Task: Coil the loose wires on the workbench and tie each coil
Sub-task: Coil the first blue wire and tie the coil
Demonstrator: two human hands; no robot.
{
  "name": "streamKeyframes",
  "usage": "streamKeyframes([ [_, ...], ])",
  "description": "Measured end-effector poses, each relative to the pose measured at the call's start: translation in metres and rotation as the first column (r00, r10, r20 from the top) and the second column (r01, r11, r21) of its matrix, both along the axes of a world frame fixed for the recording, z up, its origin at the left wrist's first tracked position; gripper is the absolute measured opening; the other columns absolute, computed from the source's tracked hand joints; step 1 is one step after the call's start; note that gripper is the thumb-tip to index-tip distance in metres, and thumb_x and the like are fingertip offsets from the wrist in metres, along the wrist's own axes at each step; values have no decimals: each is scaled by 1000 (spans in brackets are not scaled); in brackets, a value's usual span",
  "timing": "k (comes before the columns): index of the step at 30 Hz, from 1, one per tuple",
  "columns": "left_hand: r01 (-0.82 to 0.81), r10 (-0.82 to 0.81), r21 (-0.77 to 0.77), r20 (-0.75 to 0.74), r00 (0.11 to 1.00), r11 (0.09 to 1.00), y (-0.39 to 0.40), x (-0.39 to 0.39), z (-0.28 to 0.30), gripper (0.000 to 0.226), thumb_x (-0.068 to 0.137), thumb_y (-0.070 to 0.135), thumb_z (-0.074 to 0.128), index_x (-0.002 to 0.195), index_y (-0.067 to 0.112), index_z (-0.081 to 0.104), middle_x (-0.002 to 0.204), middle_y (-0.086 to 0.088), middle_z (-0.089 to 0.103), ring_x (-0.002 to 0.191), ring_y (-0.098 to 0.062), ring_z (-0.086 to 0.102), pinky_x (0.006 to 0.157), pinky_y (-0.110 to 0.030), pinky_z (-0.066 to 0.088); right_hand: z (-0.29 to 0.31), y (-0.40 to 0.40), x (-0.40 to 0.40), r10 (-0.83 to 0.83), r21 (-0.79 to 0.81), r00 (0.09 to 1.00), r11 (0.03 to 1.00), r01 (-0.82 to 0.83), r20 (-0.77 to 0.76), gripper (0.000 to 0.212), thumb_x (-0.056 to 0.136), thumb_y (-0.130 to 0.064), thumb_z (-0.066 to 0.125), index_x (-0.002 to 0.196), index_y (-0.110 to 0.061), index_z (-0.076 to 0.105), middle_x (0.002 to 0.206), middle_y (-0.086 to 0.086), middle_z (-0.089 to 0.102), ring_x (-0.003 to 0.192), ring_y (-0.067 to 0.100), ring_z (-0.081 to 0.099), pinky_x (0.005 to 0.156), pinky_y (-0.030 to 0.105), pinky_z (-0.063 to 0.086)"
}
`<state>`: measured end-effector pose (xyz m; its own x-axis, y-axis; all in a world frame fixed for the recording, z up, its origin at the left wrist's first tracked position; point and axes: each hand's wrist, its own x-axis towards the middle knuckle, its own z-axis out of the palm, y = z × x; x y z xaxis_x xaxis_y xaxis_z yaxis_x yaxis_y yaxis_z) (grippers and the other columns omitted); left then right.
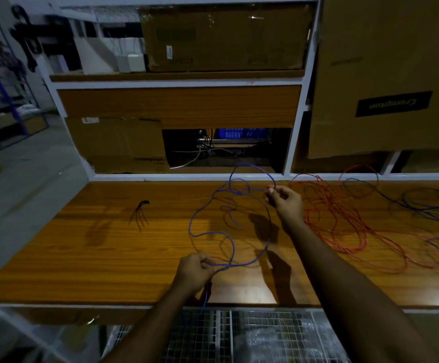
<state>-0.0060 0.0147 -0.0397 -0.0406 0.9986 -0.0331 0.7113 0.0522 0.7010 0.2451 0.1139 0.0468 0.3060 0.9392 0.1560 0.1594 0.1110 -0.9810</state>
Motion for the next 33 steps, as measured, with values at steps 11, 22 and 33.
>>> streamKeyframes([
  [11, -149, 118, -22, 730, 673, 989, 36, 26, 78, 51, 99, 34, 54, 145, 17, 41, 145, -4, 49, 125, -23, 53, 102, -41, 44, 37, -17, -24, 114, 111, 944, 990, -84, -309, 14, 99, -8, 56, 92, -1, 66, 81, 10, 71, 74, 15, 68, 68, 19, 57],
  [22, 41, -77, 74, 994, 81, 996, 19, 18, 150, 21, 98, 2, 48, 115, 7, 61, 81, -5, 67, 59, -9, 61, 56, -24, 53, 12, -70, -29, 68, 96, 959, 994, -43, -276, 13, 99, -9, 57, 97, -2, 68, 82, 9, 70, 78, 17, 66, 80, 33, 56],
  [33, 130, -64, 27, 955, 289, 991, 10, 11, 159, 26, 102, 0, 37, 112, 2, 62, 73, -4, 53, 41, -1, 32, 42, -14, 23, 50, -102, -53, -252, 424, 668, 899, -106, 701, 70, 84, -37, 75, 144, -18, 43, 132, 7, 47, 121, 22, 41, 96, 37, 37],
])
